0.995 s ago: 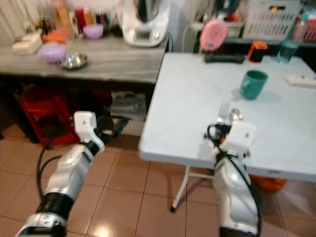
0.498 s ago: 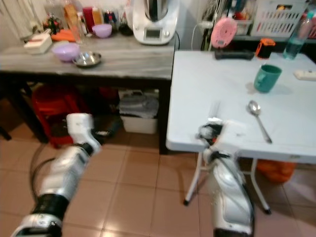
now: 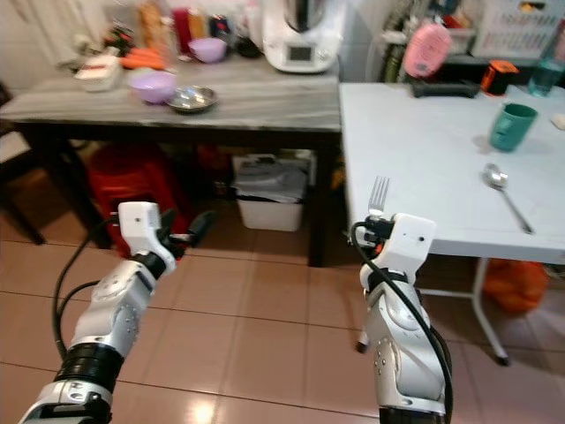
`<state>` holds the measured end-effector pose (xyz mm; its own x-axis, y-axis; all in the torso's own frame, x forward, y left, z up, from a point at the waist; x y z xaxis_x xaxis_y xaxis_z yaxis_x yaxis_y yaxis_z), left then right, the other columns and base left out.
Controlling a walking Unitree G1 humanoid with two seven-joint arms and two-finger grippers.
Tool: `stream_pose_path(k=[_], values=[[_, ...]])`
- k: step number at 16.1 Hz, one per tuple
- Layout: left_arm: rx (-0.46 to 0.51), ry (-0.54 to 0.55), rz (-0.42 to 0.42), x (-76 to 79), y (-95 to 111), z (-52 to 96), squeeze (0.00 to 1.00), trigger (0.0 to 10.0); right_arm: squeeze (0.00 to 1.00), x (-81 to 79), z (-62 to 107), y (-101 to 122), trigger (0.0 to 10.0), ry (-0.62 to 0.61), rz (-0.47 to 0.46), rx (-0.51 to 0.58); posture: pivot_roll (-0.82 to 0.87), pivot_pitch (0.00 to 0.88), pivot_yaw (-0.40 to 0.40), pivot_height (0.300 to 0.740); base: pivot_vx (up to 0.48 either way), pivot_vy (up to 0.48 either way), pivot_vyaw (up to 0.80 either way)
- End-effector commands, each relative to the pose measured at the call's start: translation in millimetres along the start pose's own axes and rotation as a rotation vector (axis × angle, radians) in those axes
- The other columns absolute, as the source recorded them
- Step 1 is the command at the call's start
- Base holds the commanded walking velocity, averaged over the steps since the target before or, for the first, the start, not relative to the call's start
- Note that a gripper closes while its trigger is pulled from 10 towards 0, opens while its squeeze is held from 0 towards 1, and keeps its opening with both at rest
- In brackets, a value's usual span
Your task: Setting the table
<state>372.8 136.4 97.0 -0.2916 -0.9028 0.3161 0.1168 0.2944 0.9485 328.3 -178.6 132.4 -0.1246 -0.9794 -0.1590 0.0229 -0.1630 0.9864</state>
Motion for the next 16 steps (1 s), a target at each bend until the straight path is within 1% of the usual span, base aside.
stream_pose_path(k=[1,4,5,7,9,10,11,13,16], values=[[-0.008,-0.024,-0.007,9.7,-2.1,-3.9,0.0,10.0,0.0,8.0,0.1,2.9,10.0,-0.018,0.006,0.014,-0.07,0.0,0.044,0.74,0.0,0.424,0.0],[0.008,-0.025,-0.009,11.0,-0.4,-4.6,0.0,10.0,0.0,8.0,0.0,3.3,10.0,-0.014,0.012,0.015,-0.07,0.0,0.044,0.74,0.0,0.424,0.0],[0.029,-0.021,-0.026,11.5,2.6,-4.6,0.0,10.0,0.0,7.9,-0.2,3.4,10.0,-0.012,0.016,0.016,-0.07,0.0,0.041,0.74,0.0,0.0,0.0],[0.03,-0.022,-0.03,11.4,3.0,-4.3,0.0,10.0,0.0,7.6,-0.1,3.8,10.0,-0.01,0.02,0.019,-0.07,0.0,0.039,0.74,0.0,0.0,0.0],[0.034,-0.022,-0.02,10.8,3.9,-3.8,0.0,10.0,0.0,6.3,0.3,5.5,10.0,0.001,0.029,0.03,-0.07,0.0,0.038,0.74,0.0,0.0,0.0],[0.039,-0.021,-0.002,10.2,4.2,-3.6,0.0,10.0,0.0,4.4,0.8,8.9,10.0,0.011,0.039,0.05,-0.07,0.0,0.038,0.74,0.0,0.0,0.0],[0.044,-0.021,-0.009,9.8,4.9,-3.1,0.0,10.0,0.0,0.2,2.2,14.7,10.0,0.034,0.068,0.086,-0.07,0.0,0.039,0.74,0.244,0.0,0.0],[0.035,-0.035,-0.007,11.7,2.4,-2.5,0.0,10.0,0.0,-0.8,2.6,15.1,10.0,0.036,0.07,0.089,-0.07,0.0,0.041,0.74,0.313,0.0,0.0],[0.035,-0.04,-0.004,13.2,1.9,-2.6,0.0,10.0,0.0,-0.5,2.7,15.8,10.0,0.038,0.075,0.096,-0.07,0.0,0.043,0.74,0.33,0.0,0.46]])
Point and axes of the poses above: a point about 5 cm out from each wrist's last joint towards the gripper, its own z axis pointing back from the gripper into the wrist, its own y axis along the axis of the wrist's last joint, x = y × z, the point moved 4 cm from there along -z, pointing out of the wrist towards the gripper, and after that the axes turned 2 degrees about z, right-handed, at the moved point
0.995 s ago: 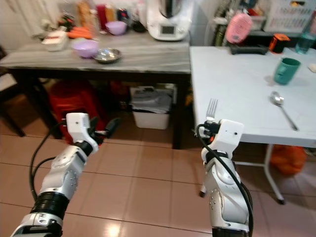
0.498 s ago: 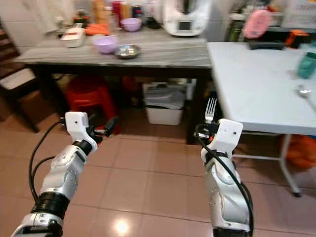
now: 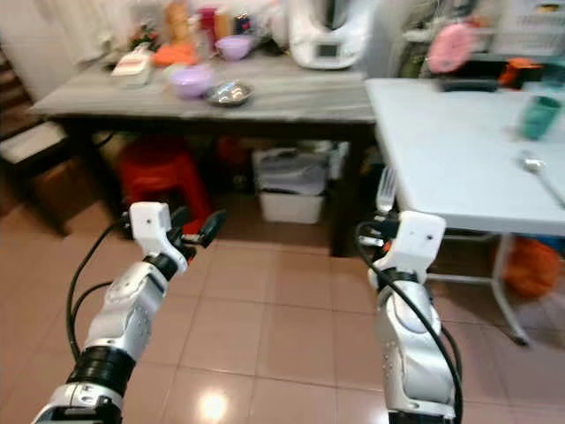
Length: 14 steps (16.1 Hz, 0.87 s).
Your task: Setting the table
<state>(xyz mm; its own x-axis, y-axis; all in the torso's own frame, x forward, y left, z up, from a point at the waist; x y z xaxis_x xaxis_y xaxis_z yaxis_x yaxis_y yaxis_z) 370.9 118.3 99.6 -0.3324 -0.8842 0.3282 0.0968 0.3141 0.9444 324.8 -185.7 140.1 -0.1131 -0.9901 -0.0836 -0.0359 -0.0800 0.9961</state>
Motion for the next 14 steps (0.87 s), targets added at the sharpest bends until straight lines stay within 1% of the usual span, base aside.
stream_pose_path(k=[1,6,8,11,14], values=[[0.008,0.001,-0.017,-3.7,5.0,0.9,0.0,10.0,0.0,-6.2,-0.7,7.4,10.0,0.025,0.0,0.029,-0.07,0.0,0.043,0.74,0.326,0.0,0.5],[0.007,-0.012,-0.013,-0.8,4.5,-0.2,0.0,10.0,0.0,-7.6,0.1,8.1,10.0,0.031,0.002,0.038,-0.07,0.0,0.045,0.74,0.346,0.0,0.53],[0.006,-0.014,-0.013,-0.3,4.3,-0.2,0.0,10.0,0.0,-8.1,0.3,8.1,10.0,0.034,0.005,0.039,-0.07,0.0,0.045,0.74,0.352,0.0,0.0],[0.005,-0.015,-0.014,-0.1,4.2,-0.3,0.0,10.0,0.0,-9.1,1.2,7.6,10.0,0.039,0.011,0.04,-0.07,0.0,0.045,0.74,0.355,0.0,0.47],[0.005,-0.02,-0.015,1.6,4.2,-1.3,0.0,10.0,0.0,-11.5,1.7,6.4,10.0,0.055,0.037,0.04,-0.08,0.0,0.046,0.74,0.352,0.0,0.0]])
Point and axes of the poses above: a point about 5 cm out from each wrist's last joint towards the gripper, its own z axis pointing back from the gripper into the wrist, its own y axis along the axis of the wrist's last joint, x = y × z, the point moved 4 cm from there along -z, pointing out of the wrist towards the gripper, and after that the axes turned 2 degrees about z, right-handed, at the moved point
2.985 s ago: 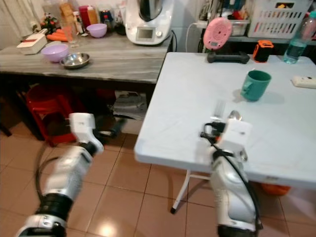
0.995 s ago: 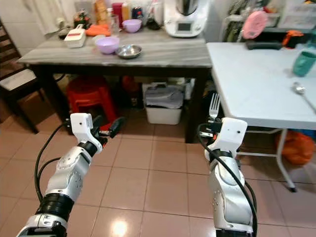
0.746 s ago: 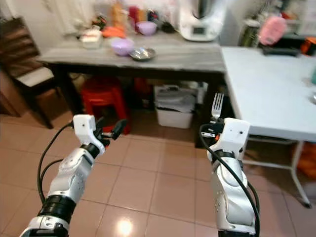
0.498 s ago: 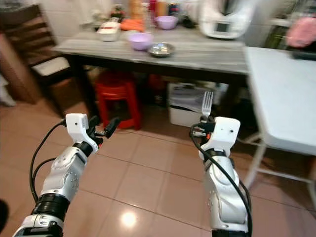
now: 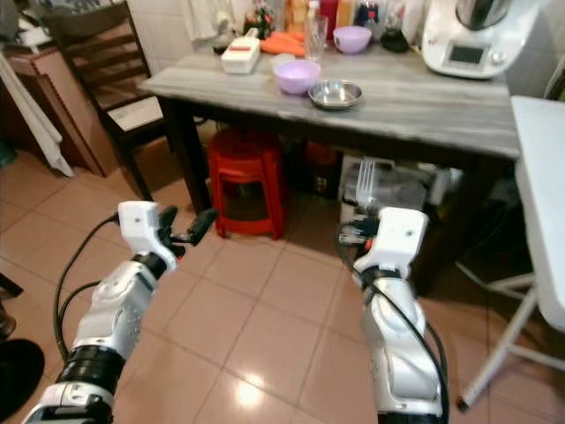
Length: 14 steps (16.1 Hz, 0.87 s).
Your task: Setting the table
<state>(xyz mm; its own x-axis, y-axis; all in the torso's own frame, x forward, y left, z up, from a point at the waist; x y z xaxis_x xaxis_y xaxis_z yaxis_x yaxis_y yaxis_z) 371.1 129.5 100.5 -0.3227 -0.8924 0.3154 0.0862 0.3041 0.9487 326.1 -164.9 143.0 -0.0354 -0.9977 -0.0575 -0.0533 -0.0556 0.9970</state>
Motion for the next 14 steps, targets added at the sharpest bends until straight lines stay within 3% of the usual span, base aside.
stream_pose_path(k=[1,5,10,14], values=[[-0.002,-0.033,-0.003,11.8,-0.4,-5.0,0.0,10.0,0.0,7.8,1.2,4.6,10.0,-0.017,0.017,0.019,-0.08,0.0,0.046,0.74,0.356,0.0,0.0],[-0.003,-0.037,-0.003,13.0,-0.7,-5.6,0.0,10.0,0.0,6.1,0.5,4.7,10.0,-0.012,0.023,0.022,-0.07,0.0,0.045,0.74,0.356,0.0,0.71],[-0.003,-0.053,0.005,17.9,-2.7,-6.8,0.0,10.0,0.0,10.2,-0.3,1.3,10.0,-0.031,0.022,0.002,-0.08,0.0,0.041,0.74,0.353,0.0,0.0],[-0.004,-0.064,0.008,21.2,-4.0,-7.4,0.0,10.0,0.0,12.4,-2.3,1.4,10.0,-0.046,0.034,-0.001,-0.08,0.0,0.039,0.74,0.48,0.0,-0.68]])
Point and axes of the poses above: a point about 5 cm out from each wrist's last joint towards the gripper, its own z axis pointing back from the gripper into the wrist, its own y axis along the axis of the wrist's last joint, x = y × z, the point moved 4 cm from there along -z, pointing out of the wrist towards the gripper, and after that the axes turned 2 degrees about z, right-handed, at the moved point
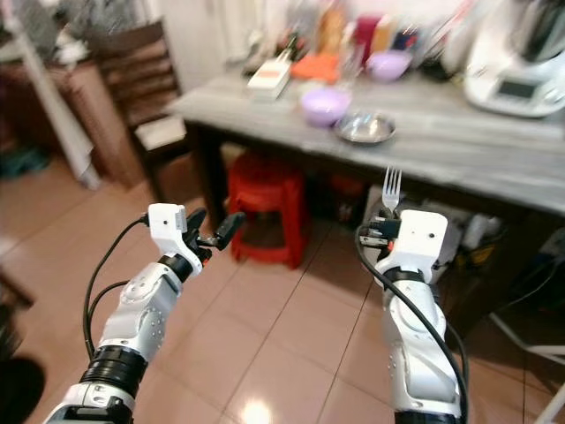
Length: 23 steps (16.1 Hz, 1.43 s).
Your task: Setting the table
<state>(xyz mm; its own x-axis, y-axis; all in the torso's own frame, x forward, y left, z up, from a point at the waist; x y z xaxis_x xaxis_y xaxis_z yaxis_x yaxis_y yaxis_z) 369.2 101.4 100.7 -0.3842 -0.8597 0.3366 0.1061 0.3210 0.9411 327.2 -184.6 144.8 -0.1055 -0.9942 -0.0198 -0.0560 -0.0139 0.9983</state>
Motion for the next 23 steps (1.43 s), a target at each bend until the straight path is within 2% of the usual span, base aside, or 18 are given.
stream_pose_path(k=[1,6,11,21,23], values=[[0.006,0.004,-0.017,-4.1,4.2,0.6,0.0,10.0,0.0,-7.7,-0.2,-0.9,10.0,0.024,-0.009,-0.006,-0.08,0.0,0.041,0.74,0.48,0.0,-0.64],[0.006,0.001,-0.018,-2.3,3.8,-0.5,0.0,10.0,0.0,-11.2,0.0,-2.4,10.0,0.034,-0.011,-0.008,-0.08,0.0,0.042,0.74,0.48,0.0,-0.09],[0.007,-0.006,-0.014,0.0,3.5,-1.5,0.0,10.0,0.0,-8.0,-1.4,-0.9,10.0,0.013,-0.017,0.0,-0.08,0.0,0.048,0.74,0.48,0.0,0.0],[0.002,-0.012,-0.011,3.2,2.7,-4.3,0.0,10.0,0.0,-9.8,-3.3,-3.0,10.0,0.011,-0.026,-0.006,-0.08,0.0,0.05,0.74,0.48,0.0,-0.44],[-0.002,-0.011,-0.01,3.3,1.4,-4.0,0.0,10.0,0.0,-10.8,-3.0,-3.7,10.0,0.014,-0.024,-0.009,-0.08,0.0,0.047,0.74,0.48,0.0,0.0]])
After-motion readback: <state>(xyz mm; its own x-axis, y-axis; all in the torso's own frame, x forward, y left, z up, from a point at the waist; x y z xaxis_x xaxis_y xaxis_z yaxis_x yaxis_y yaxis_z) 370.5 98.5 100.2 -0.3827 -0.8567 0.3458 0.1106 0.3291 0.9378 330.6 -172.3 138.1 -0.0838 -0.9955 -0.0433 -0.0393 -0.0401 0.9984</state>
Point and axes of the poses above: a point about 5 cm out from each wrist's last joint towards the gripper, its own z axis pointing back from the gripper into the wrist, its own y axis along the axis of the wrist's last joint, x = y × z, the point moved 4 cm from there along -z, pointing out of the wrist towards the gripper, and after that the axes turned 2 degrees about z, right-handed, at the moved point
